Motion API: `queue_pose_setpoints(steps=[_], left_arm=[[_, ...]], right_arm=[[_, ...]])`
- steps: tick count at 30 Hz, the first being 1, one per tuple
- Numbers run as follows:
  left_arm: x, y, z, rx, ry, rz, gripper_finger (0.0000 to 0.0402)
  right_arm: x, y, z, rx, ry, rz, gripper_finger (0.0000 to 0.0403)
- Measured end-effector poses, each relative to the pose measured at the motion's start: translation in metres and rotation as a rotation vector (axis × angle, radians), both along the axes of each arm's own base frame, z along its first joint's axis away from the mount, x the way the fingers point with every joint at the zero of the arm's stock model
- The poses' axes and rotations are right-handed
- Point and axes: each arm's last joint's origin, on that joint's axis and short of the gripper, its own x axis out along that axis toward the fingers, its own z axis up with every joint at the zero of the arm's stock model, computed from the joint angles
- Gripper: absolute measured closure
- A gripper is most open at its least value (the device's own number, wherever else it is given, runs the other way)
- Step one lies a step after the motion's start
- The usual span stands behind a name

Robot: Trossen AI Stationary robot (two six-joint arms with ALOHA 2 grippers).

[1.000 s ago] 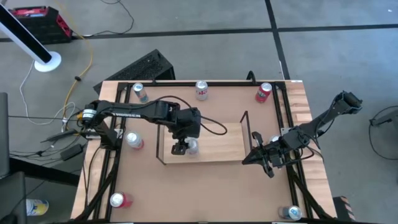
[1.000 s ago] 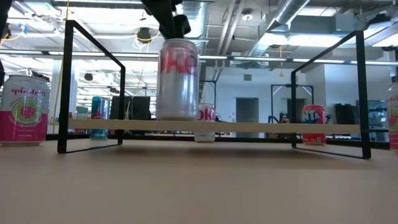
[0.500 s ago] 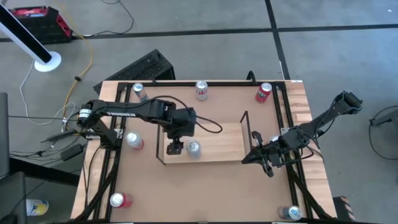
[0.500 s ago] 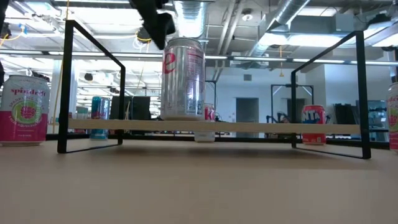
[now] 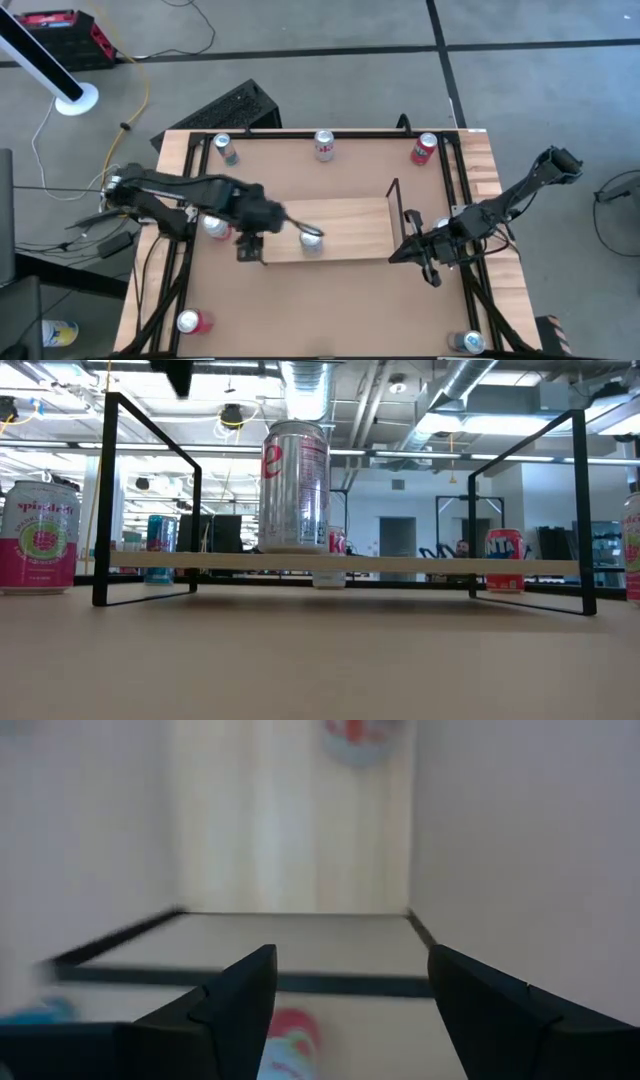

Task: Place canned beverage on shelf
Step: Put the bottom silver soda can on the shelf

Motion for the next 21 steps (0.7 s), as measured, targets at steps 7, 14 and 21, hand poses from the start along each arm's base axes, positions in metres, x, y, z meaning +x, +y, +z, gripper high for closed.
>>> queue_pose_setpoints(steps=[7,14,21], left_arm=[[-0.052,-0.027,0.013,0.103,-0.477,-0.072,0.0173],[-0.079,-0.043,-0.048,-0.035,-0.796,-0.178,0.0174],[-0.092,-0.049,-0.081,-0.176,-0.867,-0.243,0.0174]], right_arm=[[0.035,0.014,0.033,0.008,-0.045,-0.031,0.0378],[0.106,0.03,0.047,-0.094,0.302,-0.107,0.0378],[0.157,0.039,0.036,-0.108,0.653,-0.187,0.0378]])
